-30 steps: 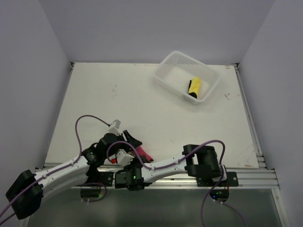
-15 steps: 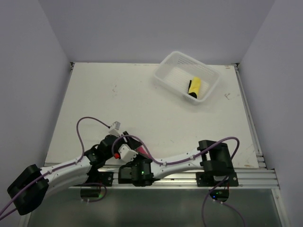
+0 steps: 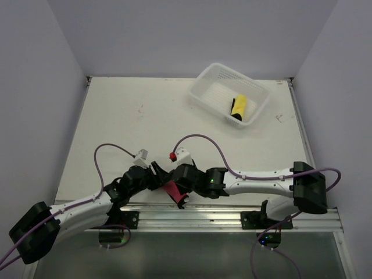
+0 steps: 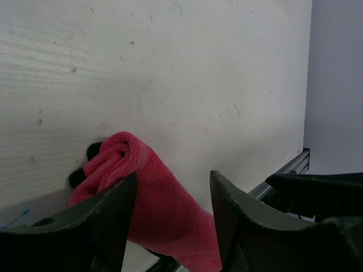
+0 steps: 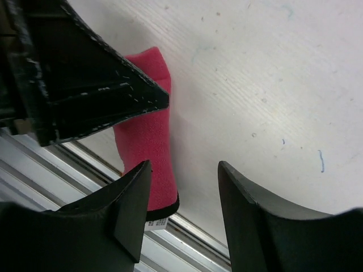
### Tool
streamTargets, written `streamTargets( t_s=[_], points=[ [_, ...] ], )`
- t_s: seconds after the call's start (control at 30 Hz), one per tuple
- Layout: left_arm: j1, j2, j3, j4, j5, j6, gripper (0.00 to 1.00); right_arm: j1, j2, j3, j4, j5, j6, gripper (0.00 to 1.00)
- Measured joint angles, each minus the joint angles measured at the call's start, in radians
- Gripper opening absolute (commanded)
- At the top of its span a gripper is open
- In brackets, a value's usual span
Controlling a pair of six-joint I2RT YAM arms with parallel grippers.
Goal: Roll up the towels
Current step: Place the rolled towel into the container
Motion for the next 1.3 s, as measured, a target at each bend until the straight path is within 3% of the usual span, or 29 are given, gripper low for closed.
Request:
streamTargets(
  t_s=[0.23,0.43,1.03,1.3],
  points=[
    [0.000,-0.005,-0.002,-0.001,0.000,0.000,0.59,-0.091,0.003,-0.105,0.142,-0.215,0.046,0.55],
    [0.000,-0.006,-0.003,-0.001,0.000,0.000,0.59,-0.103,0.028,-0.116,0.237,-0.309,0.063,0.55],
    [0.000,-0.017,-0.007,-0.003,0.000,0.000,0.59,-0.100,0.182,-0.134,0.309,-0.306,0.064,0.54],
    [0.000,-0.003,-0.011,0.002,-0.001,0.001,0.60,-0.027,0.211,-0.113,0.285,-0.195,0.074,0.54]
  ],
)
